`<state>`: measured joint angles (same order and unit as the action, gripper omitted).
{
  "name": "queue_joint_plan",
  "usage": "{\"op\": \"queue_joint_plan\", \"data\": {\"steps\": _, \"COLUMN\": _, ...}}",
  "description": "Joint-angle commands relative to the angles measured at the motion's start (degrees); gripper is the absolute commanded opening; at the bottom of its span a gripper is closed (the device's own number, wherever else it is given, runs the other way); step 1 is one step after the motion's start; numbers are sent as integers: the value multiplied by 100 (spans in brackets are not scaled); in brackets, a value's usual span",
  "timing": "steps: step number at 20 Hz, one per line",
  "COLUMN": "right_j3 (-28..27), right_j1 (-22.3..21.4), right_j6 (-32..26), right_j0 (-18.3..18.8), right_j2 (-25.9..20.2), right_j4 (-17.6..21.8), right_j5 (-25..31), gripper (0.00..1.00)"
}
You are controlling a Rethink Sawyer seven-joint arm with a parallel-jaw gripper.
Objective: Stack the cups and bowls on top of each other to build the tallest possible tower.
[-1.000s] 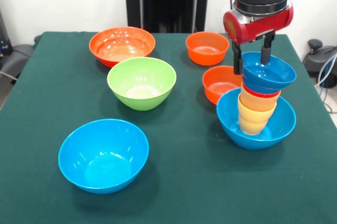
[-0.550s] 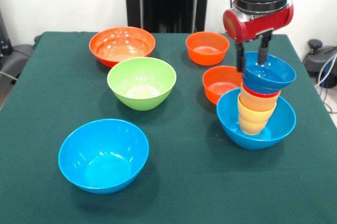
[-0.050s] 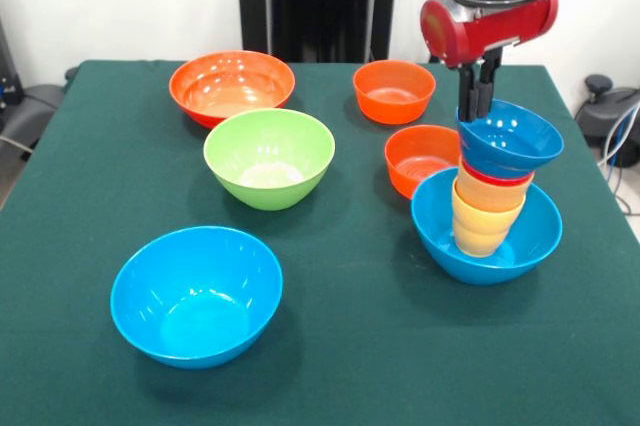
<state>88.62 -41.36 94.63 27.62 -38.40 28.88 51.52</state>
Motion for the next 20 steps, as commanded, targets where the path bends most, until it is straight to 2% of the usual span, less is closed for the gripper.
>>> {"op": "queue_joint_plan", "data": {"steps": 1, "right_j3": 488, "right_j1": -117, "right_j6": 403, "right_j0": -134, "right_j2": 406, "right_j4": 25, "right_j5": 1, "gripper": 0}}
{"op": "queue_joint_plan", "data": {"steps": 5, "right_j3": 560, "right_j1": -266, "right_j6": 483, "right_j0": -177, "right_j2": 422, "right_j4": -70, "right_j5": 74, "gripper": 0}}
{"op": "queue_joint_plan", "data": {"steps": 12, "right_j3": 935, "right_j1": -149, "right_j6": 1126, "right_j0": -369, "right_j2": 580, "right_j4": -206, "right_j5": -447, "gripper": 0}}
{"op": "queue_joint_plan", "data": {"steps": 20, "right_j3": 1021, "right_j1": 15, "right_j6": 1388, "right_j0": -610, "right_j2": 832, "right_j4": -370, "right_j5": -967, "gripper": 0}}
